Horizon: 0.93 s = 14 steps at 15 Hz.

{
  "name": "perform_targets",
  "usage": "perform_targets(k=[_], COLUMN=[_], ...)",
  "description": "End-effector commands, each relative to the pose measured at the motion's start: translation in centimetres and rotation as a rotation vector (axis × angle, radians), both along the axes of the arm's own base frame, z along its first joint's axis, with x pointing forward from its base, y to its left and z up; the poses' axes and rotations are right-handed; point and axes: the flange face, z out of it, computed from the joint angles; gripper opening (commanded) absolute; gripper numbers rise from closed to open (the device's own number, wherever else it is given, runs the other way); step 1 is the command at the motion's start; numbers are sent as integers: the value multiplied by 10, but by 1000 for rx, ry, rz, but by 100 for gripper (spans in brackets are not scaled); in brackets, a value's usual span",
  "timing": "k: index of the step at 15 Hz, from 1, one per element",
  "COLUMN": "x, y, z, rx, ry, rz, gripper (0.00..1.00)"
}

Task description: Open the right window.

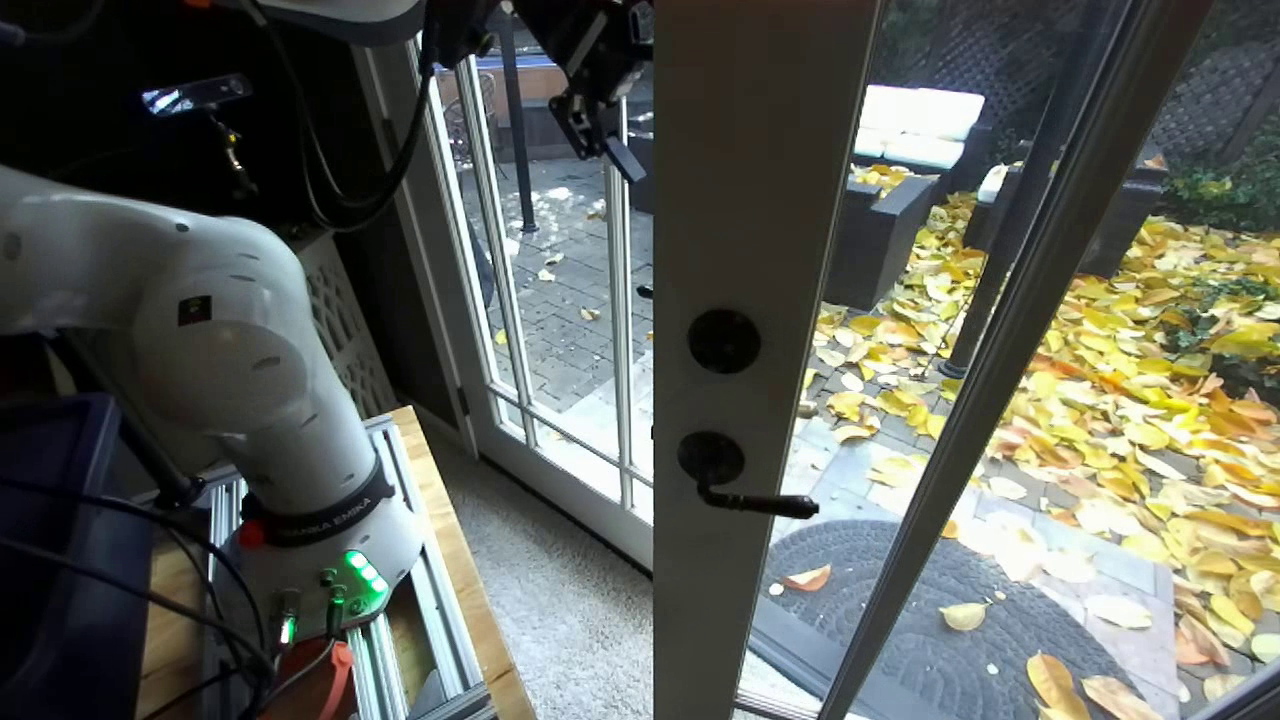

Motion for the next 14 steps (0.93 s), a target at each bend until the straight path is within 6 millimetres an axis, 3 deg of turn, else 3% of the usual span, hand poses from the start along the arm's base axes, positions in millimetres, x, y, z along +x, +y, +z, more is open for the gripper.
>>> perform_targets(k=[1,8,11,14], x=[-17,-30,-31,-24], y=[-29,-49,-45,-27], z=[4,4,-1,-6], rx=[-4,5,27,126], ry=[-10,-1,35,102], rz=[-100,-206,-205,-162], gripper=[100,100,100,100])
